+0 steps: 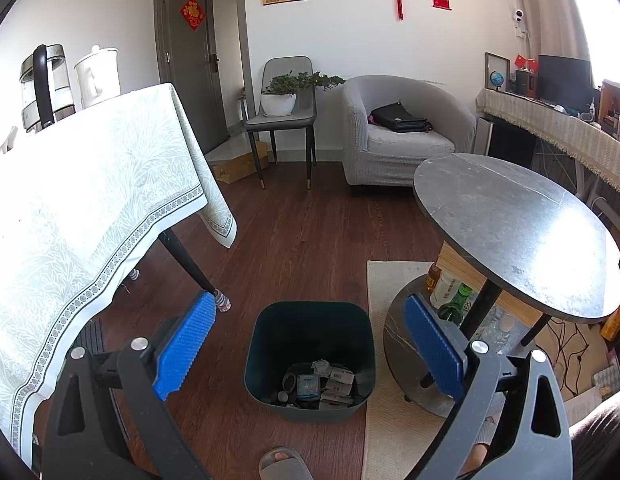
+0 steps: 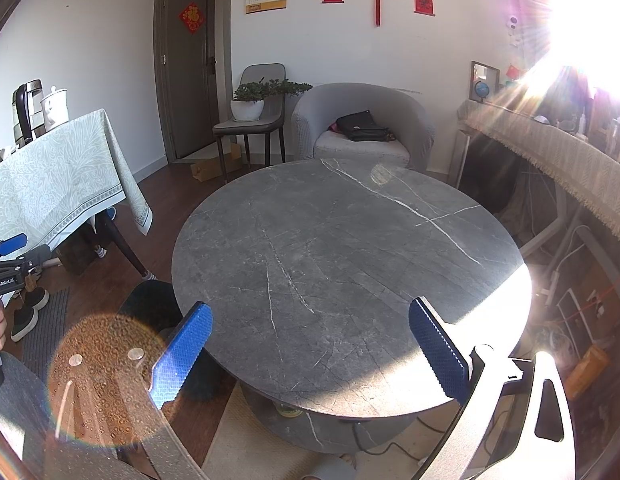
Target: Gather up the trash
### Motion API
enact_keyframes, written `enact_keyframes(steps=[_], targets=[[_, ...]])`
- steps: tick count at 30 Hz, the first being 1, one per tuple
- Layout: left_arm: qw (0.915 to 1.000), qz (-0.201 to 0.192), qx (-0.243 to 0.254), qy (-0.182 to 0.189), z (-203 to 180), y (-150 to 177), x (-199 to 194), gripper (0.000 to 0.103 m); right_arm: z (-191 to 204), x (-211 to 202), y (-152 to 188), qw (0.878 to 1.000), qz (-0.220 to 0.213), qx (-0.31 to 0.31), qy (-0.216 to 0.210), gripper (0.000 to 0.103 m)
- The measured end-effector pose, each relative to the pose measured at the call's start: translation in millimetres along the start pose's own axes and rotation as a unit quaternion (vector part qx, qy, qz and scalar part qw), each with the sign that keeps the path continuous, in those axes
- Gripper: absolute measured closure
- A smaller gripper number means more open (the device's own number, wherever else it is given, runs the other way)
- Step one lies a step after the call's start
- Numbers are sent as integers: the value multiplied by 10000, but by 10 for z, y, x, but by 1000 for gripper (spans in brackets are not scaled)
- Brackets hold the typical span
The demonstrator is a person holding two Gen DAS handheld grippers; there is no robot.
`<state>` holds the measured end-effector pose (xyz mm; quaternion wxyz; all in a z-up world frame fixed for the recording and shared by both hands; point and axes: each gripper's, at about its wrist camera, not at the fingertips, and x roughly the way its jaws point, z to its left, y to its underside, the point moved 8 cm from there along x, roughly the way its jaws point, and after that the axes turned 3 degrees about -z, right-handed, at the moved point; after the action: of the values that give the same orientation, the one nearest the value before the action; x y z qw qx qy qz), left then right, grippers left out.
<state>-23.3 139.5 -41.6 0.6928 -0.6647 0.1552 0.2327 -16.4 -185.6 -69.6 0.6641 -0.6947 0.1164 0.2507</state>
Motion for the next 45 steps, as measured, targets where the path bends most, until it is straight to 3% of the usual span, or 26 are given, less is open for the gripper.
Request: enact_keyframes(steps=[45], targets=[[10000, -3, 16, 25, -54, 6, -11, 6, 1, 7, -4, 10000, 11, -20, 7, 4]])
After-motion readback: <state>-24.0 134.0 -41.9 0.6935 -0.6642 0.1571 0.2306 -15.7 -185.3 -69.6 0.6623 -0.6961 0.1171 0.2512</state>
